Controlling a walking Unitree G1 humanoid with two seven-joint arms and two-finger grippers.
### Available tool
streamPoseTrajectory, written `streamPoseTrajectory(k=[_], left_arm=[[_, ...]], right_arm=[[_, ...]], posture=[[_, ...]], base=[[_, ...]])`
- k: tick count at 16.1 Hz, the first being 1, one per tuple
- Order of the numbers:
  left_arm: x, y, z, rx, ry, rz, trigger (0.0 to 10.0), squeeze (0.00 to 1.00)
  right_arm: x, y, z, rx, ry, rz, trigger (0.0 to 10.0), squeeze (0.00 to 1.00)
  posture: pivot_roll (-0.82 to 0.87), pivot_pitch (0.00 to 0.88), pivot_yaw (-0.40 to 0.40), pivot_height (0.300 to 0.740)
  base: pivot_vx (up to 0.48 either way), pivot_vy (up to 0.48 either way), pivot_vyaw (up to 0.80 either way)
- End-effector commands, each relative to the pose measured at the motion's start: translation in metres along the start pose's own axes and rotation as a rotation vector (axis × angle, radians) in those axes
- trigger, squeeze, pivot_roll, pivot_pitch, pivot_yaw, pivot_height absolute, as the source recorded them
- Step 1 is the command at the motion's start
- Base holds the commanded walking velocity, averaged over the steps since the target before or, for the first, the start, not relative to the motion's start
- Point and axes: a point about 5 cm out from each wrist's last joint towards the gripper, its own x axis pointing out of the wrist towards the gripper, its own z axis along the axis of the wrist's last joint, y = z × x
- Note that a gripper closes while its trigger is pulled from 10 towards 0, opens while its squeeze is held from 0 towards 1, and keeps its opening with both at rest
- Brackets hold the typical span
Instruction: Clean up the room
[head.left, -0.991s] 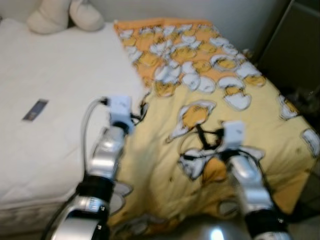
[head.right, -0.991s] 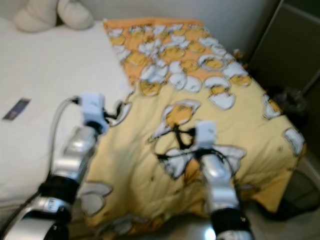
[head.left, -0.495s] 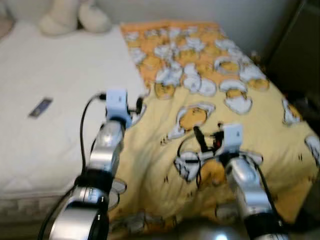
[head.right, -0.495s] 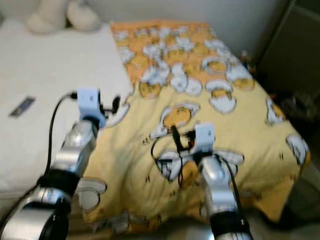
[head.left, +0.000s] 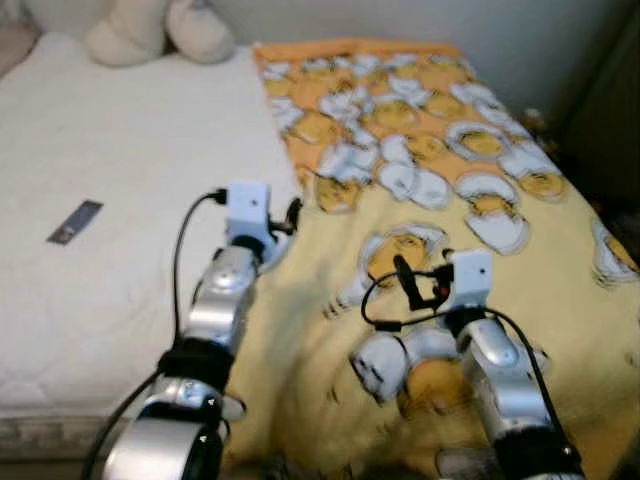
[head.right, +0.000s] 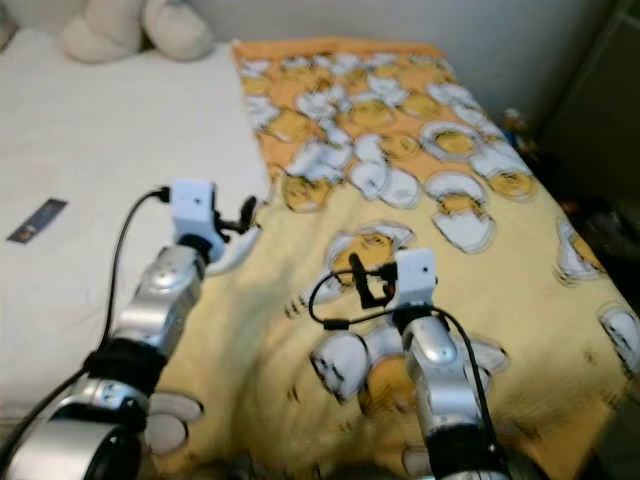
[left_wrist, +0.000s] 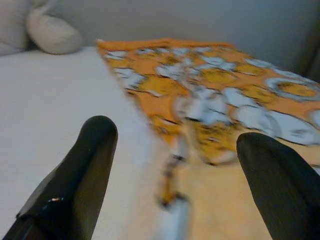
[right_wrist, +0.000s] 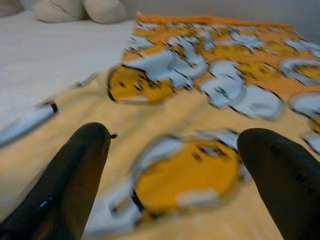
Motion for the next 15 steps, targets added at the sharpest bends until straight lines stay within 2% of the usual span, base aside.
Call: streamPoseTrajectory(k=[1, 3, 5, 8, 9, 10, 12, 14, 15], left_arm=[[0.0, 0.007, 0.0, -0.01, 0.005, 0.025, 10.0, 0.0], [0.001, 0.009, 0.001, -0.025, 0.007, 0.041, 10.0, 0.0], [0.004, 0.018, 0.003, -0.011, 0.009, 0.103, 10.0, 0.0], [0.02, 0.035, 0.002, -0.002, 0.156, 0.094, 10.0, 0.0], [0.021, 0.035, -0.003, -0.018, 0.224, 0.061, 10.0, 0.0], [0.021, 0.035, -0.005, -0.032, 0.249, 0.057, 10.0, 0.0], [0.022, 0.025, -0.015, -0.107, 0.314, 0.019, 10.0, 0.0], [0.021, 0.018, -0.02, -0.046, 0.329, -0.015, 10.0, 0.0], [0.02, 0.019, -0.021, 0.041, 0.331, -0.009, 10.0, 0.0]], right_arm=[[0.001, 0.004, 0.002, -0.005, -0.008, 0.015, 10.0, 0.0], [-0.001, 0.004, 0.001, -0.009, 0.0, 0.023, 10.0, 0.0], [-0.004, 0.004, 0.001, -0.009, 0.002, 0.032, 10.0, 0.0], [-0.019, 0.006, -0.005, -0.002, 0.025, 0.041, 10.0, 0.0], [-0.03, 0.005, -0.007, -0.002, 0.037, 0.035, 10.0, 0.0], [-0.034, 0.005, -0.008, -0.004, 0.046, 0.033, 10.0, 0.0], [-0.064, 0.003, -0.012, -0.009, 0.09, 0.017, 10.0, 0.0], [-0.09, 0.004, -0.013, -0.013, 0.136, 0.002, 10.0, 0.0], [-0.104, 0.006, -0.014, -0.013, 0.159, -0.003, 10.0, 0.0]], posture=[[0.02, 0.0, -0.035, 0.74], [0.02, 0.0, -0.038, 0.74], [0.01, 0.0, -0.043, 0.74], [-0.03, 0.0, -0.049, 0.74], [-0.06, 0.023, -0.05, 0.74], [-0.06, 0.032, -0.051, 0.74], [-0.13, 0.108, -0.059, 0.74], [-0.18, 0.162, -0.065, 0.74], [-0.22, 0.193, -0.063, 0.74]], base=[[0.48, 0.0, 0.0], [0.48, 0.0, 0.0], [0.371, 0.122, 0.0], [0.0, 0.0, 0.0], [0.0, 0.0, 0.0], [0.0, 0.0, 0.0], [0.0, 0.0, 0.0], [0.0, 0.0, 0.0], [0.0, 0.0, 0.0]])
